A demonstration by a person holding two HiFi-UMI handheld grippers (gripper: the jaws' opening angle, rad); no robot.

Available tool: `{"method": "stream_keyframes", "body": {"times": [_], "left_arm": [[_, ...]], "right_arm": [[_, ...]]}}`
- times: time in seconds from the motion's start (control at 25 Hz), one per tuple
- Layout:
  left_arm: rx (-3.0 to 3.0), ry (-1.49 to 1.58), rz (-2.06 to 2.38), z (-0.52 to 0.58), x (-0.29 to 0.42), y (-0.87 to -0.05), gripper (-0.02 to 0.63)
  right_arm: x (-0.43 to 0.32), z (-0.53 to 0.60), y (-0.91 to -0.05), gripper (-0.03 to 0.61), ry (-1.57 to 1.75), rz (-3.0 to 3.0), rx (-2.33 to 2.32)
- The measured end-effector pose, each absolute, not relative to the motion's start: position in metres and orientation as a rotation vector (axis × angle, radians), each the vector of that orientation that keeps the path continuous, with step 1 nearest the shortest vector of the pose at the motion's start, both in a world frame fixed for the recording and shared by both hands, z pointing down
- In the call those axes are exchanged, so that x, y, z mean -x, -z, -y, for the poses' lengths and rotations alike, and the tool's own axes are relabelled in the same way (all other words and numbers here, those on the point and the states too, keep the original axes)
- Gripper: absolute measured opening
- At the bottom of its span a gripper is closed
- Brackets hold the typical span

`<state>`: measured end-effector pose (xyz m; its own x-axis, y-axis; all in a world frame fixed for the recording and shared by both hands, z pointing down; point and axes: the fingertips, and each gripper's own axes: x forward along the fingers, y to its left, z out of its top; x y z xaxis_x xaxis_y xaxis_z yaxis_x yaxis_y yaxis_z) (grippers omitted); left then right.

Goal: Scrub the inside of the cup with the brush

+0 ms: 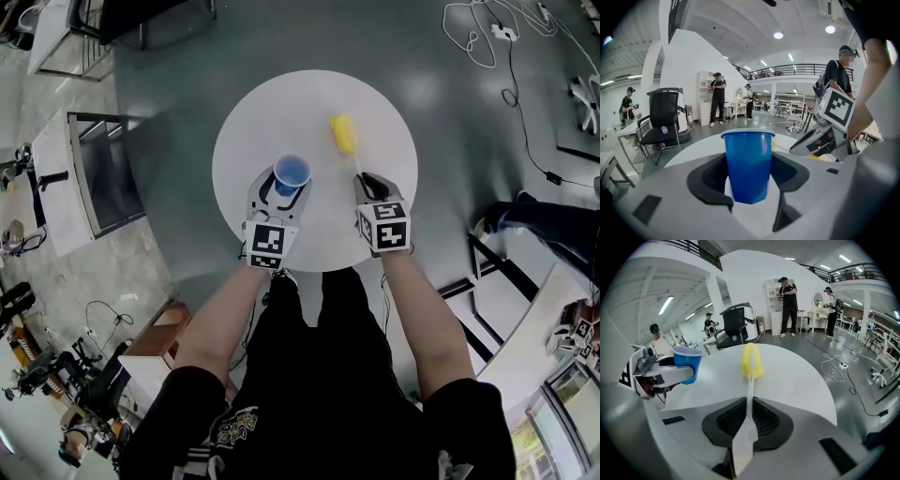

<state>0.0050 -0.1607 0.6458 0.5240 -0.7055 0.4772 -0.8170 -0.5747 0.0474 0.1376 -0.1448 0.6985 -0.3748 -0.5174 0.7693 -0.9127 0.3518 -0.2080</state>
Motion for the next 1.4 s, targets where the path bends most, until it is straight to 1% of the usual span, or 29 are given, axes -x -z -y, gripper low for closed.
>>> {"method": "stream_keyframes", "body": {"times": [0.08,0.12,0.2,0.4,0.52,0.64,0.84,1.2,1.4], "left_arm": [[-2.496,-0.609,1.273,0.161,-0.004,-0.649,0.264],[-2.494,-0.611,1.271,0.161,-0.004,-0.649,0.264],[-2.494,-0.614,1.271,0.164,-0.003,-0.65,0.264],[-2.496,-0.612,1.267,0.166,0.0,-0.65,0.264],[-2.503,-0.617,1.26,0.166,0.0,-0.651,0.264],[-2.517,-0.628,1.244,0.163,-0.001,-0.651,0.264],[-2.538,-0.625,1.224,0.159,0.001,-0.647,0.264],[-2.595,-0.601,1.184,0.155,0.0,-0.637,0.264],[-2.61,-0.64,1.161,0.149,0.003,-0.64,0.265]], "right_arm": [[-0.135,0.143,-0.697,0.051,-0.86,2.024,-1.222],[-0.133,0.143,-0.695,0.069,-0.86,2.027,-1.212],[-0.131,0.143,-0.688,0.14,-0.846,2.037,-1.207],[-0.11,0.143,-0.647,0.197,-0.796,2.199,-1.213],[-0.072,0.144,-0.621,0.262,-0.948,2.406,-1.094],[-0.04,0.148,-0.608,0.276,-1.072,2.509,-0.965],[-0.007,0.149,-0.614,0.29,-1.063,2.522,-0.789],[0.014,0.15,-0.62,0.296,-1.137,2.532,-0.713],[0.019,0.146,-0.622,0.295,-1.058,2.533,-0.697]]}}
